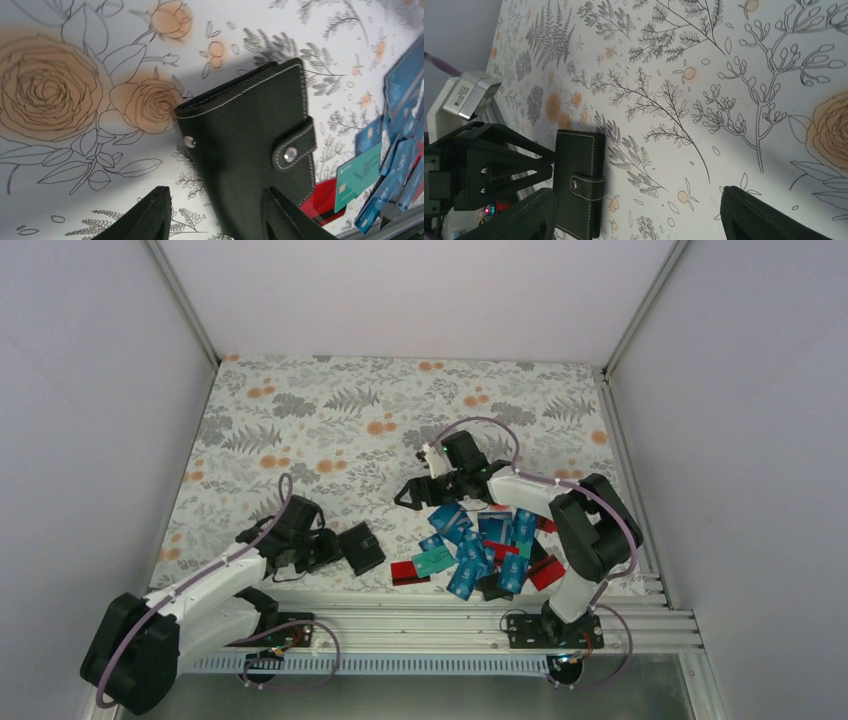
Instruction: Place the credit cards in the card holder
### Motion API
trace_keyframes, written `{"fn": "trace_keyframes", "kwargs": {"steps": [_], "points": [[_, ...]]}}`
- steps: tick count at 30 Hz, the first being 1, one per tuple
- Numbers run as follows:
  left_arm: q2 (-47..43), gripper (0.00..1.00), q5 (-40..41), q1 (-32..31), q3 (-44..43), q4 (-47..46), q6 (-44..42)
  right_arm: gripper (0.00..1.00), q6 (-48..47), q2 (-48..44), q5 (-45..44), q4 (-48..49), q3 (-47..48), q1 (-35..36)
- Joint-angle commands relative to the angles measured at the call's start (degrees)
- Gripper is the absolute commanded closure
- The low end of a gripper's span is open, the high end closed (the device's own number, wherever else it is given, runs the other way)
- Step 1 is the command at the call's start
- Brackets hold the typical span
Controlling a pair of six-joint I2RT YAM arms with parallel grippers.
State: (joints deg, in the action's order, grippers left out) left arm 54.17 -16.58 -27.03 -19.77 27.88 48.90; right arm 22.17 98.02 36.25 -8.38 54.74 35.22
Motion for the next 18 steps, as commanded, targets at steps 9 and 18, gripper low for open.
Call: {"fn": "trace_keyframes", "kwargs": {"steps": [9,18], "points": [[5.19,0.97,2.96,-1.63,4.0,-11.17,2.69,0.18,-2.47,1.49,2.09,1.07,-0.81,0.81],[4.62,0.98,7.13,-1.63,-4.23,-10.88,-2.45,0.2,-4.96,0.73,5.98,0.91,-0.93,2.19]]}}
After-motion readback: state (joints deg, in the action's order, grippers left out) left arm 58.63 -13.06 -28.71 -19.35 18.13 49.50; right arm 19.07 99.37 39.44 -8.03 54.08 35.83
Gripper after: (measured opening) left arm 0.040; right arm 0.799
